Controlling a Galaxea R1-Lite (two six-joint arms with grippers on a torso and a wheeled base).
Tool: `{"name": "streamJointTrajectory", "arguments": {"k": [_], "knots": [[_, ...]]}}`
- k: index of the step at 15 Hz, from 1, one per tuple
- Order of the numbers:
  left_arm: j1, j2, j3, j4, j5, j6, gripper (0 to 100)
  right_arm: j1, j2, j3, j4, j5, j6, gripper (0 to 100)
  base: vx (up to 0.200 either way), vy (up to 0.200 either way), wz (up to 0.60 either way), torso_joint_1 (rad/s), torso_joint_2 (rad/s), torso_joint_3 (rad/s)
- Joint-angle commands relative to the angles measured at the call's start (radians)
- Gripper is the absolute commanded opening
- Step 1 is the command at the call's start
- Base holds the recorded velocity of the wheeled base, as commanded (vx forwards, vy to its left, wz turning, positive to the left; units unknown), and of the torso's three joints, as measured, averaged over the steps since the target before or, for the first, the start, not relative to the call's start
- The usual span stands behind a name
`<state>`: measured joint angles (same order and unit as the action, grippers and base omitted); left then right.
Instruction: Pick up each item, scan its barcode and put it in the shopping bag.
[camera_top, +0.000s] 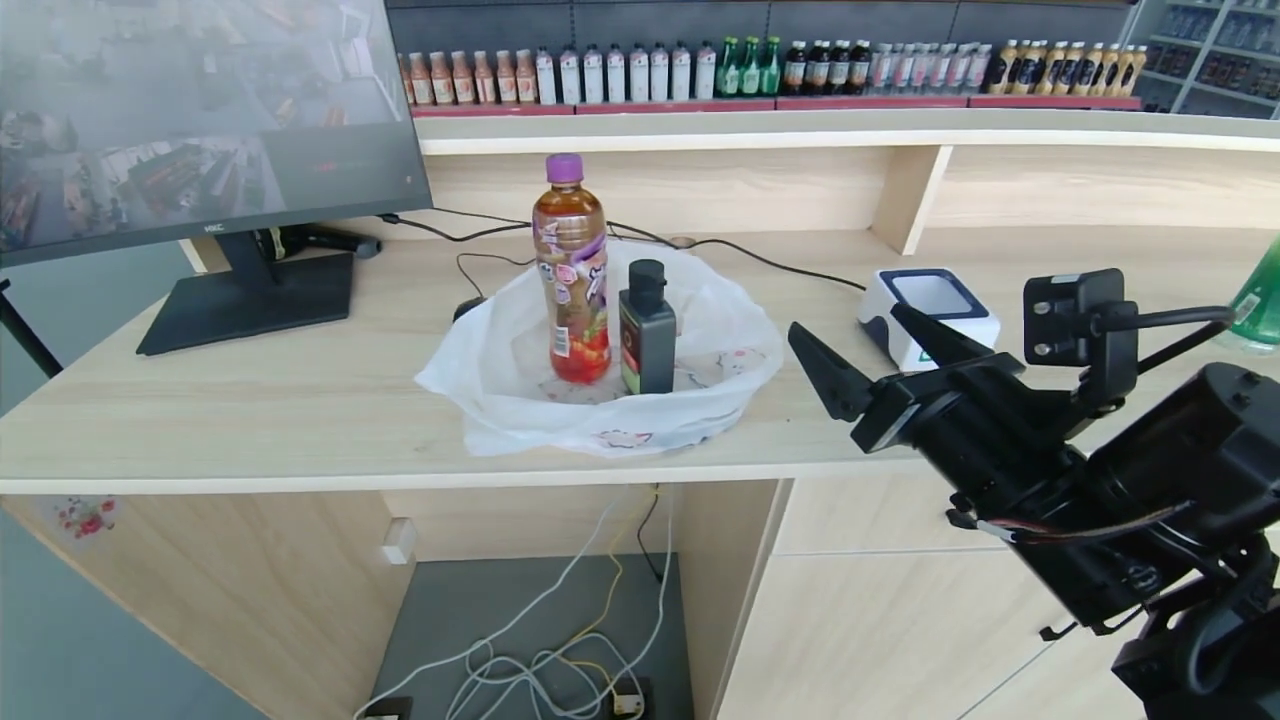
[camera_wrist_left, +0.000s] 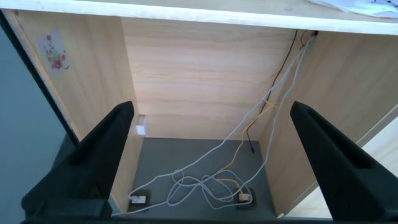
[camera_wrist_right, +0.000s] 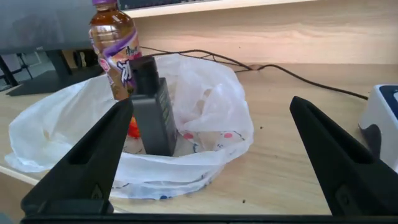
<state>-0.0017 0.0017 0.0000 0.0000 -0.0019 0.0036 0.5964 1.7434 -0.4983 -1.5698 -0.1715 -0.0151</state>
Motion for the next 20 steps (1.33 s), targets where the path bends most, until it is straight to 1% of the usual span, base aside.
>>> {"name": "streamJointTrajectory", "arguments": {"k": [1, 9, 12, 20], "knots": [[0.0, 0.0, 0.0, 0.0, 0.0, -0.001, 100, 0.0, 0.004, 0.001, -0.001, 0.0, 0.0, 100, 0.0, -0.2, 0.0, 0.002, 0.01, 0.002], [0.0, 0.0, 0.0, 0.0, 0.0, -0.004, 100, 0.0, 0.005, -0.003, -0.001, -0.002, -0.003, 100, 0.0, -0.2, 0.0, 0.002, 0.0, 0.004], [0.0, 0.0, 0.0, 0.0, 0.0, -0.01, 100, 0.002, 0.005, -0.005, -0.001, -0.002, -0.003, 100, 0.0, -0.2, 0.0, 0.004, 0.01, 0.005], [0.0, 0.0, 0.0, 0.0, 0.0, -0.01, 100, 0.002, -0.013, 0.015, -0.001, -0.002, -0.003, 100, 0.0, -0.2, 0.0, -0.001, 0.0, 0.002]]}}
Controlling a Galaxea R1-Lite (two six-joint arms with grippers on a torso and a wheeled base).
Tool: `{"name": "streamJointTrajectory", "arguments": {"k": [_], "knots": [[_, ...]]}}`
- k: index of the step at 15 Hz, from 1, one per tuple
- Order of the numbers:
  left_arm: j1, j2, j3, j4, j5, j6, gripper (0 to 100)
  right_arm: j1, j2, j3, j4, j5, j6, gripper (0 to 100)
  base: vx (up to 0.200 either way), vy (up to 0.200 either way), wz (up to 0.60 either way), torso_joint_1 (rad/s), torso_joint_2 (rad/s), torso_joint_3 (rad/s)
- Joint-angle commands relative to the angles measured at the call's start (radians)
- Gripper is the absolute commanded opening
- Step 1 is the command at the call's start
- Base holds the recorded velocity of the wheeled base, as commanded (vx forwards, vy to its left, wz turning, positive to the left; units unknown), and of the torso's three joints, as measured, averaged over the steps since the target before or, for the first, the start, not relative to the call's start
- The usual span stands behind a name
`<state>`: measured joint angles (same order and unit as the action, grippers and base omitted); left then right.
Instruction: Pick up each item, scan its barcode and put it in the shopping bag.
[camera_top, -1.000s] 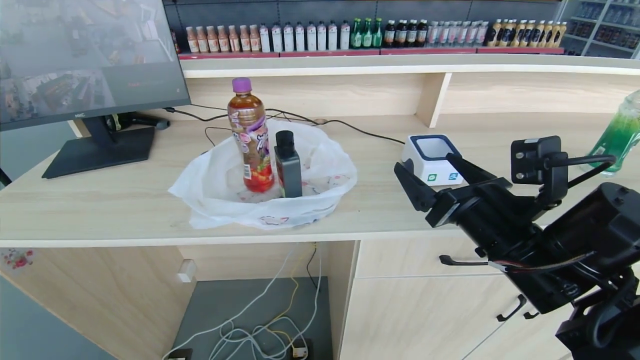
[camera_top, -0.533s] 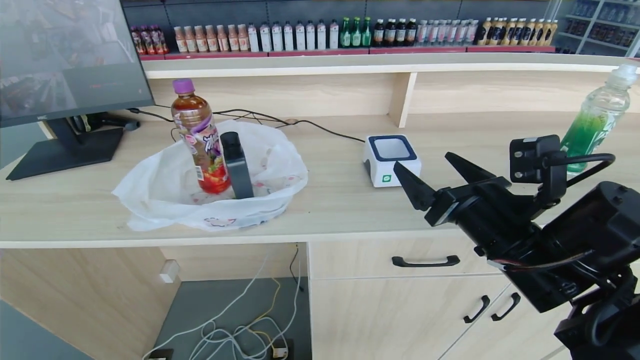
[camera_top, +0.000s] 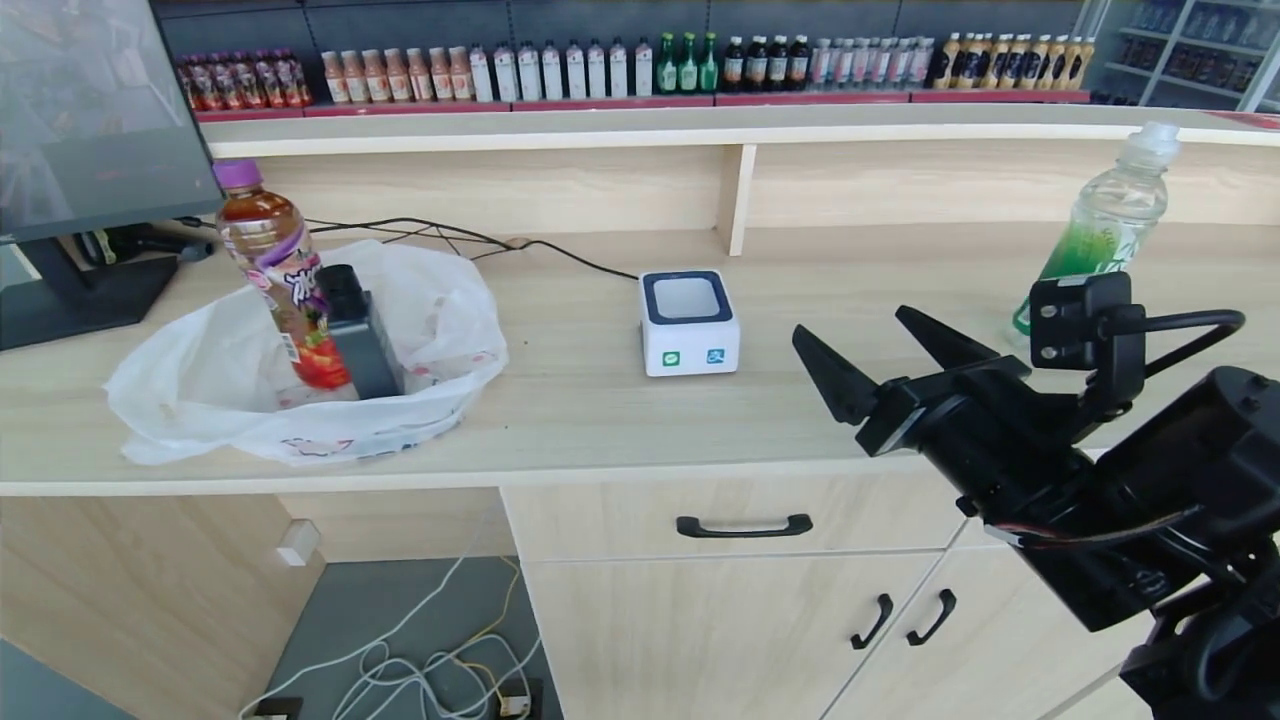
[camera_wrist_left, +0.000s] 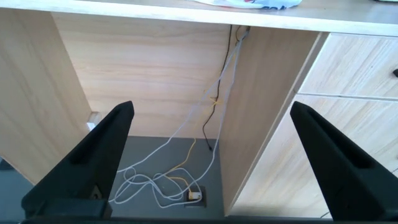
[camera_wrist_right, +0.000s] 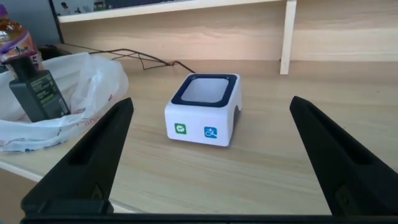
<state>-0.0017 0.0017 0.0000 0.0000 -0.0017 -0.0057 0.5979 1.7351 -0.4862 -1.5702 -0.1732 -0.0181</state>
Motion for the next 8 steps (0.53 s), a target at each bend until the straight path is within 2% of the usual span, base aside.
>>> {"name": "streamJointTrajectory", "arguments": {"k": [1, 8], "knots": [[0.0, 0.0, 0.0, 0.0, 0.0, 0.0, 100, 0.0, -0.005, 0.003, -0.001, 0.0, 0.0, 100, 0.0, -0.2, 0.0, 0.002, 0.0, -0.002], [0.0, 0.0, 0.0, 0.0, 0.0, 0.0, 100, 0.0, -0.003, 0.005, -0.001, 0.0, 0.0, 100, 0.0, -0.2, 0.0, 0.003, 0.0, 0.003]]}}
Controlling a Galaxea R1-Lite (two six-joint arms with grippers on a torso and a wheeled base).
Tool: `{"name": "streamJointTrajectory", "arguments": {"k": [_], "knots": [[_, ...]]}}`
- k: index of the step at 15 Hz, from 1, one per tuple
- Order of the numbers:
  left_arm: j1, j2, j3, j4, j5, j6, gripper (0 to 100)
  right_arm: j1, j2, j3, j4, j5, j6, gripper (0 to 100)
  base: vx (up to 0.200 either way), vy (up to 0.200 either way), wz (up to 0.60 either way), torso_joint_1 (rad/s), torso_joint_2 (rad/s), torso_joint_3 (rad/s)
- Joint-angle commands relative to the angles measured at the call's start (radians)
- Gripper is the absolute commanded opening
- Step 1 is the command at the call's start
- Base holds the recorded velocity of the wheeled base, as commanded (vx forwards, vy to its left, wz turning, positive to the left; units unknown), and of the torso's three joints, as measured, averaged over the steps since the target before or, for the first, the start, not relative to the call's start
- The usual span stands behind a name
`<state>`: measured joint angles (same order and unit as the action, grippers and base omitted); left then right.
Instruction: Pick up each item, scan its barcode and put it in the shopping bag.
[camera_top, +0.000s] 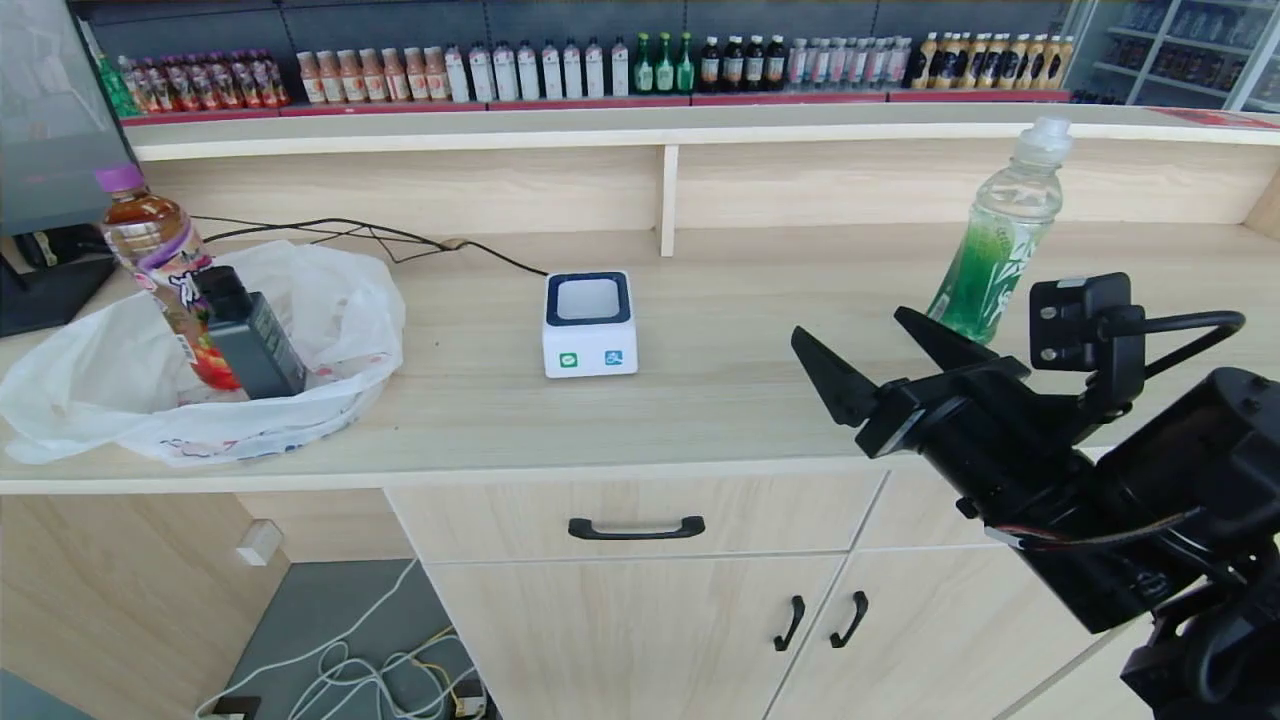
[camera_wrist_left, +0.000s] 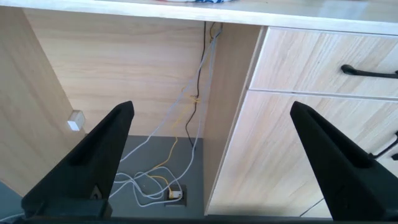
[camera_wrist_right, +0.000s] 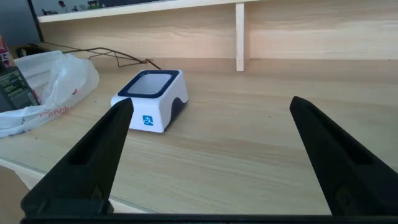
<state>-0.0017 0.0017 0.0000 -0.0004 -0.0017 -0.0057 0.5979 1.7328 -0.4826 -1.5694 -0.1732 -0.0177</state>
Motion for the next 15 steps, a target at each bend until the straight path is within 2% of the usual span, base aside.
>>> {"name": "streamJointTrajectory", "arguments": {"k": [1, 8, 12, 15], "knots": [[0.0, 0.0, 0.0, 0.0, 0.0, 0.0, 100, 0.0, -0.001, 0.001, -0.001, 0.0, -0.001, 100, 0.0, -0.2, 0.0, 0.007, 0.0, 0.002], [0.0, 0.0, 0.0, 0.0, 0.0, -0.002, 100, -0.003, 0.005, 0.001, -0.001, -0.002, -0.002, 100, 0.0, -0.2, 0.0, 0.004, 0.0, 0.004], [0.0, 0.0, 0.0, -0.001, 0.0, 0.0, 100, -0.038, -0.001, -0.008, -0.001, -0.005, -0.005, 100, 0.0, -0.2, 0.0, 0.002, 0.0, 0.002], [0.0, 0.0, 0.0, 0.0, 0.0, 0.003, 100, -0.047, -0.001, -0.03, -0.001, 0.021, -0.022, 100, 0.0, 0.0, 0.0, 0.0, 0.0, 0.0]]}}
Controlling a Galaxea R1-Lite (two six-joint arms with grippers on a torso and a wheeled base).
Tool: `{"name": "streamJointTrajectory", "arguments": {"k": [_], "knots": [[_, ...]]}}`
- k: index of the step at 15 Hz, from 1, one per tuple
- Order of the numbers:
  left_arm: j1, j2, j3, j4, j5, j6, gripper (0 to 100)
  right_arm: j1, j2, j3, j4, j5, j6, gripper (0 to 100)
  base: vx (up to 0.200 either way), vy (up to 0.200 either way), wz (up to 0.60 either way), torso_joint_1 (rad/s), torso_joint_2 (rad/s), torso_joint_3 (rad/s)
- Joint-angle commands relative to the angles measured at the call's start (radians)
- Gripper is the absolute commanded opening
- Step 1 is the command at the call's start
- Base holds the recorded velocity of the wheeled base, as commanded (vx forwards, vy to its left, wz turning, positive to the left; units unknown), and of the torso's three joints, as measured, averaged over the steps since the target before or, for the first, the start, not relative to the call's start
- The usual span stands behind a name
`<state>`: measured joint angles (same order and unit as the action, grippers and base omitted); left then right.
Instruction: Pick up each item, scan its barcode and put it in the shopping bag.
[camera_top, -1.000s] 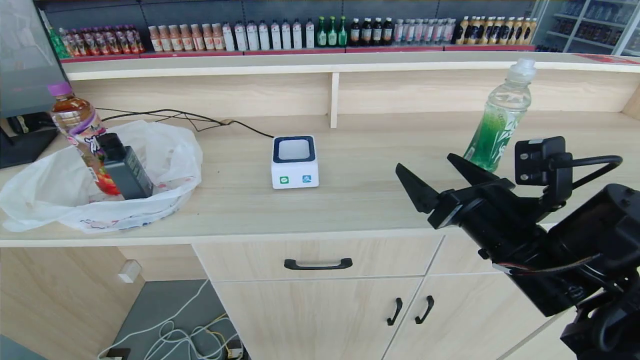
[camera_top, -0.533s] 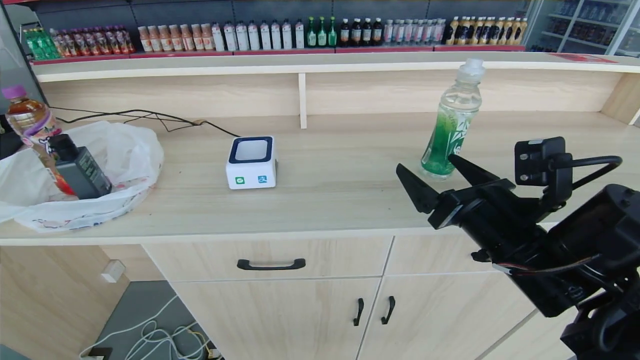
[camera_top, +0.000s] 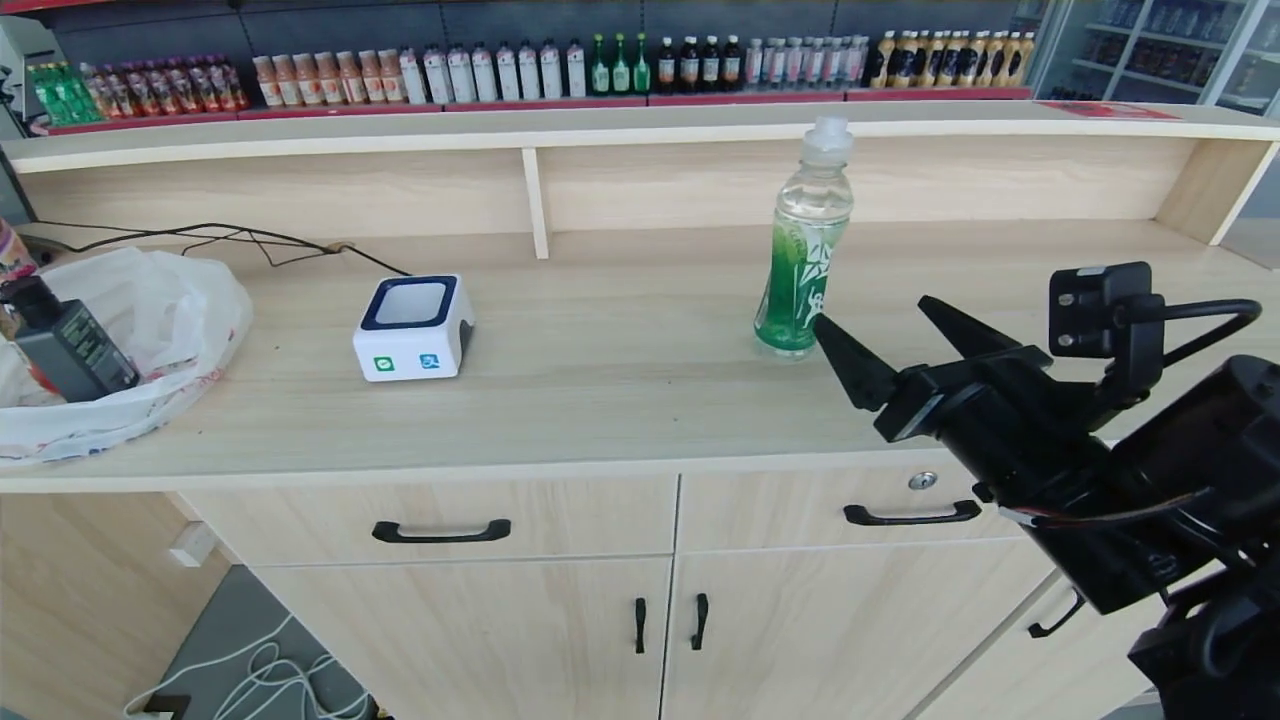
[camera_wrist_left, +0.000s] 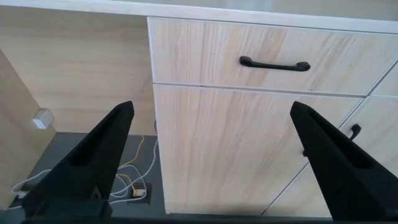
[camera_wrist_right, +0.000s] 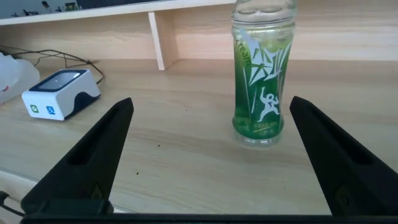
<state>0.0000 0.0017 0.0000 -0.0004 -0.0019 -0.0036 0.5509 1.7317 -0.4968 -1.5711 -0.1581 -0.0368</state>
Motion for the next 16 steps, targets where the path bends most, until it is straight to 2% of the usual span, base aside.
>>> {"name": "streamJointTrajectory", "arguments": {"k": [1, 2, 3, 5, 9, 11, 13, 16], "knots": [[-0.002, 0.0, 0.0, 0.0, 0.0, 0.001, 100, 0.0, 0.006, -0.065, 0.039, 0.012, -0.006, 100, 0.0, 0.0, 0.0, 0.0, 0.0, 0.0], [-0.002, 0.0, 0.0, 0.0, 0.0, 0.001, 100, 0.0, 0.003, -0.095, 0.085, 0.014, -0.006, 100, 0.0, 0.0, 0.0, 0.0, 0.0, 0.0], [-0.002, 0.0, 0.0, 0.0, 0.0, 0.001, 100, 0.0, 0.0, -0.174, 0.2, 0.011, -0.005, 100, 0.0, 0.0, 0.0, 0.0, 0.0, 0.0], [-0.002, 0.0, 0.0, 0.0, 0.0, 0.001, 100, -0.008, 0.016, -0.203, 0.283, 0.003, -0.008, 100, 0.0, 0.0, 0.0, 0.0, 0.0, 0.0], [-0.002, 0.0, 0.0, -0.004, 0.0, 0.004, 100, -0.063, 0.117, -0.324, 0.299, 0.009, -0.008, 100, 0.0, 0.0, 0.0, 0.0, 0.0, 0.0], [-0.002, 0.0, 0.0, -0.004, 0.0, 0.004, 100, -0.077, 0.146, -0.324, 0.296, 0.012, 0.005, 100, 0.0, 0.0, 0.0, 0.0, 0.0, 0.0], [-0.002, 0.0, 0.0, -0.007, 0.0, 0.004, 100, -0.081, 0.18, -0.379, 0.312, 0.017, 0.005, 100, 0.0, 0.0, 0.0, 0.0, 0.0, 0.0], [-0.002, 0.0, 0.0, -0.007, 0.0, 0.004, 100, -0.101, 0.195, -0.463, 0.418, 0.018, 0.005, 100, 0.0, 0.0, 0.0, 0.0, 0.0, 0.0]]}}
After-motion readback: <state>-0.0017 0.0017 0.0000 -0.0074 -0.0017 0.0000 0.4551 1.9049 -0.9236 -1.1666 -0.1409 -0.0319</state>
